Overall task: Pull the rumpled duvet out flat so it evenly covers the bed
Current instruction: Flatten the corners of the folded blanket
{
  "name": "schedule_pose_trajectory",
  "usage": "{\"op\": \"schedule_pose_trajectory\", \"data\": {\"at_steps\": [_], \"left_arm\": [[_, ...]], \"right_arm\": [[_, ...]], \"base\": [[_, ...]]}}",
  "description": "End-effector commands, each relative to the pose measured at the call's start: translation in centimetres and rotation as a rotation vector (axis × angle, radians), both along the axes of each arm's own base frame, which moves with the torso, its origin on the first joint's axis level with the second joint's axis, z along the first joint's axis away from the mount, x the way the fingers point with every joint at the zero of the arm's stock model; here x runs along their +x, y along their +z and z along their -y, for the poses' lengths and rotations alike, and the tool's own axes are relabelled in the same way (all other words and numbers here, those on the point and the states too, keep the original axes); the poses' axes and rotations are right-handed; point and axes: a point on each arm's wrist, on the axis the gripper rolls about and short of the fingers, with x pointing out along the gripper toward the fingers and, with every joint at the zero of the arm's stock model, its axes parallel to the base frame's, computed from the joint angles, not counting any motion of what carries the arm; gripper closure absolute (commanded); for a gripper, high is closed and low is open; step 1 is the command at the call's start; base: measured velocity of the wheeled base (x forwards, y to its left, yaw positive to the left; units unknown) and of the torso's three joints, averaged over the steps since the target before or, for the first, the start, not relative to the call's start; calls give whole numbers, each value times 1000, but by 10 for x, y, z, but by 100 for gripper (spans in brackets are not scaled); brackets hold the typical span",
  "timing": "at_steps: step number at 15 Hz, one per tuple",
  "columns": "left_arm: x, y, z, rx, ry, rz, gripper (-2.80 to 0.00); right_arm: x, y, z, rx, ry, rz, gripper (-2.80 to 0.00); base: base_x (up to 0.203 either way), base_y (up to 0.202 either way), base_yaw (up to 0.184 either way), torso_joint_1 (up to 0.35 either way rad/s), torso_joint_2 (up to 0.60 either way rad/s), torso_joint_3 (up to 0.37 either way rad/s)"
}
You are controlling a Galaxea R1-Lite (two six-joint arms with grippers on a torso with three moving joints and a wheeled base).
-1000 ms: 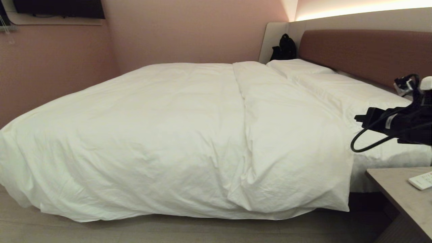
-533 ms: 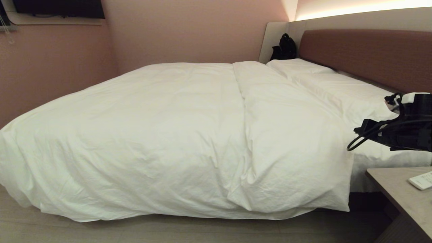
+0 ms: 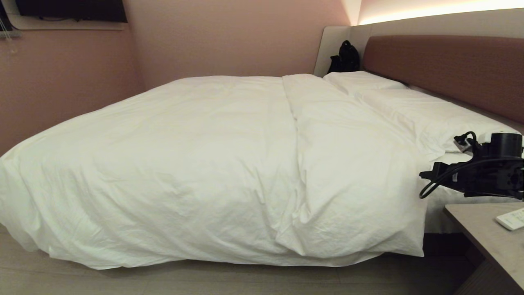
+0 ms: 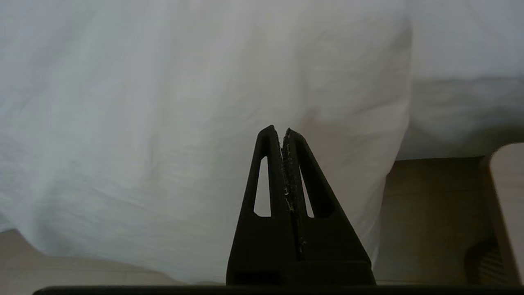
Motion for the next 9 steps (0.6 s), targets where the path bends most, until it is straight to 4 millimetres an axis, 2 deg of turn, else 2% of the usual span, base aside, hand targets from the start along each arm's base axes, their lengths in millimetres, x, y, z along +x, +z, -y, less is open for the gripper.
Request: {"op": "schedule_pose_trajectory", "data": {"at_steps": [1, 3, 8, 9], "left_arm": [[0, 0, 0, -1, 0, 0, 0], [0, 0, 0, -1, 0, 0, 0], [0, 0, 0, -1, 0, 0, 0], [0, 0, 0, -1, 0, 0, 0]], "right_arm": [[0, -4, 4, 41, 50, 4, 0], [1, -8, 10, 47, 41, -2, 0], [0, -13, 10, 42, 47, -14, 0], [-1, -11, 10, 23, 57, -10, -280]], "base": [[0, 0, 0, 0, 0, 0], [0, 0, 0, 0, 0, 0], [0, 0, 0, 0, 0, 0], [0, 0, 0, 0, 0, 0]]}}
